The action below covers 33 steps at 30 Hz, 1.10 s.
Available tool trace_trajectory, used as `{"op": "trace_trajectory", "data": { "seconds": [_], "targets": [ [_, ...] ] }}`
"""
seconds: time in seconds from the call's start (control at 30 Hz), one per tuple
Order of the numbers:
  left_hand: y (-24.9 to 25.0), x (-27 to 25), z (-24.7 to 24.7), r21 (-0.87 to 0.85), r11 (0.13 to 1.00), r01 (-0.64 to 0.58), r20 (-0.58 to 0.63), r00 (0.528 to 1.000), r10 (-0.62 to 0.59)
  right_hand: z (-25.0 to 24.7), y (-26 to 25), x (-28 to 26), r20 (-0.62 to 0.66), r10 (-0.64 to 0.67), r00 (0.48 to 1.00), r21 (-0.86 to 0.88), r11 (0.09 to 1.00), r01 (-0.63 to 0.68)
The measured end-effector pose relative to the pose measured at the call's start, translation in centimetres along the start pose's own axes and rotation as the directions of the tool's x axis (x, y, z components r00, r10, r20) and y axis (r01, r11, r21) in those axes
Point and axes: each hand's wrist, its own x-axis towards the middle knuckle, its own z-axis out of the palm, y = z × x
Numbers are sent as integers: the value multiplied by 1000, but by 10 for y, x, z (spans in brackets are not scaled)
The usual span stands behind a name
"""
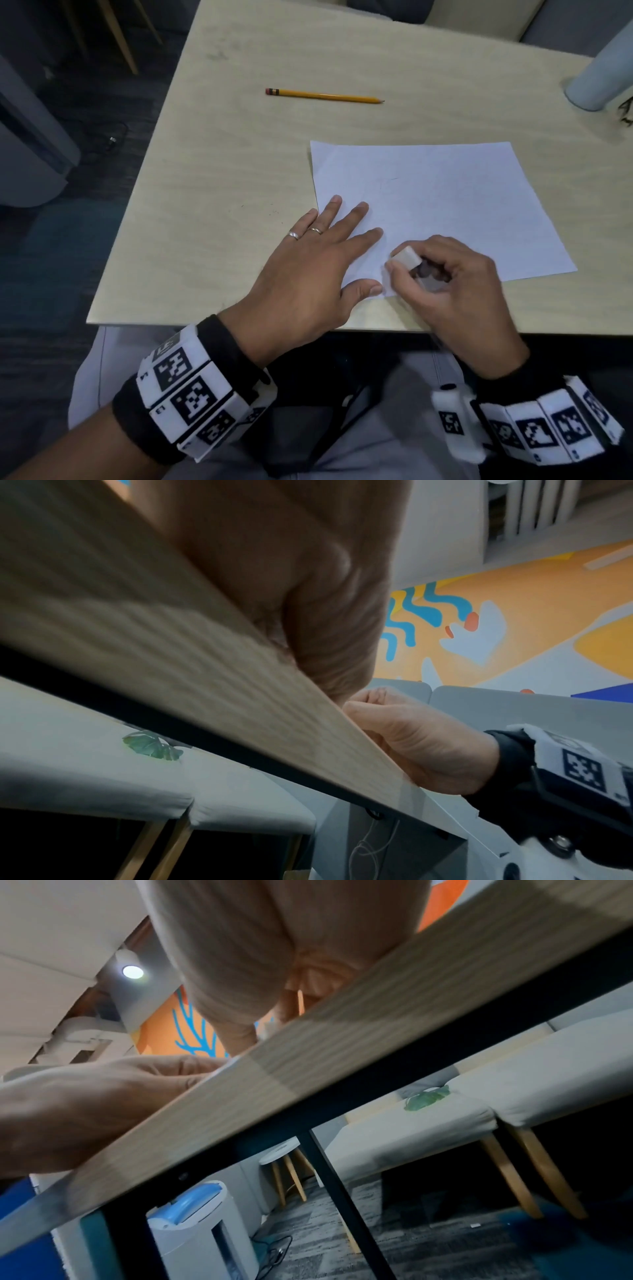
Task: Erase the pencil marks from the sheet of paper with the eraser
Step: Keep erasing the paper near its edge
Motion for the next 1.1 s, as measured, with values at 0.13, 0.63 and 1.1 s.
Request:
{"op": "trace_trajectory", "data": {
  "seconds": [0.13,0.63,1.1],
  "targets": [
    [0,0,0,1,1000,-2,-8,1000,2,-19,14,6,-116,81,990,-31,996,-86],
    [0,0,0,7,1000,1,9,1000,-1,2,-4,-3,-62,-82,995,-96,993,76],
    [1,0,-3,-14,1000,12,5,1000,-12,-21,21,10,-173,27,985,-118,992,-47]
  ]
}}
